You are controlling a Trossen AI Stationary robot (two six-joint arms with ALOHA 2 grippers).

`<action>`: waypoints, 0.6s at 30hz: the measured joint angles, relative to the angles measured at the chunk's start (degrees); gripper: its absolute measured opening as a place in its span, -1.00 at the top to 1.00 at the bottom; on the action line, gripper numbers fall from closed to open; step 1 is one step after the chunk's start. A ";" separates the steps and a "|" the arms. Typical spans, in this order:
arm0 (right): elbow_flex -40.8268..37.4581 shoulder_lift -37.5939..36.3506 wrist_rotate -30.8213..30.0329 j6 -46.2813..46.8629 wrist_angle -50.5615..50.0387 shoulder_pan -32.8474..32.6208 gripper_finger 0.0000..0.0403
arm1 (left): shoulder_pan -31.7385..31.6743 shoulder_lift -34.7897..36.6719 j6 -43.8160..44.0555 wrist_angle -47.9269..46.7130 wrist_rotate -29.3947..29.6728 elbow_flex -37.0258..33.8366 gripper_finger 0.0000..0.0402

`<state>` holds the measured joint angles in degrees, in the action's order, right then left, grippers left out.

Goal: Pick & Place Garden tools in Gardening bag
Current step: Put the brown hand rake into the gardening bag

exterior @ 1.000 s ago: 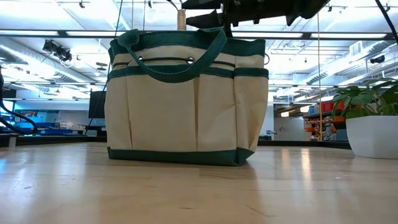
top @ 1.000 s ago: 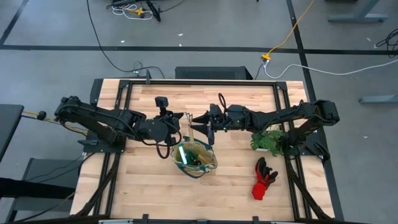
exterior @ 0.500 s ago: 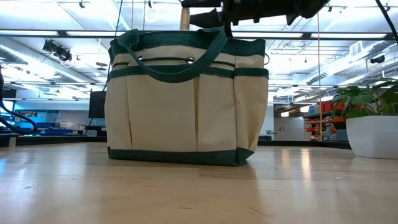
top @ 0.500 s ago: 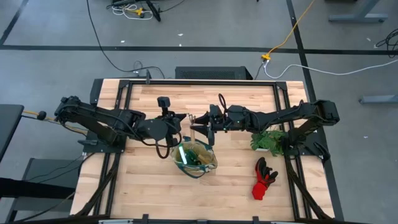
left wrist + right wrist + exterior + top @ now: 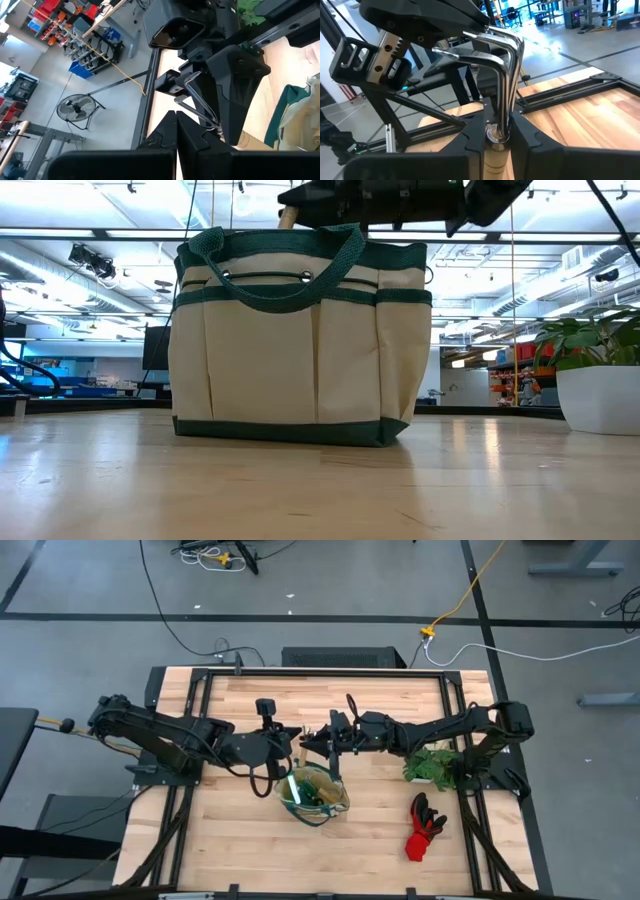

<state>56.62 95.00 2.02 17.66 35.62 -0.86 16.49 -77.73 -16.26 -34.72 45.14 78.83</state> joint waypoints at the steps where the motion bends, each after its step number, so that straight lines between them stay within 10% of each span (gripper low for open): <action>1: 0.02 0.00 0.00 -0.01 0.00 -0.02 0.78 | 0.00 0.00 0.19 -0.12 0.01 0.00 1.00; 18: 0.02 -5.21 -2.84 -3.10 -7.66 -3.17 0.78 | 2.47 0.49 0.65 -3.36 5.32 0.03 0.80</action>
<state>56.64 89.79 -0.82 14.56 27.96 -4.04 18.96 -77.24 -15.62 -38.08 50.46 78.86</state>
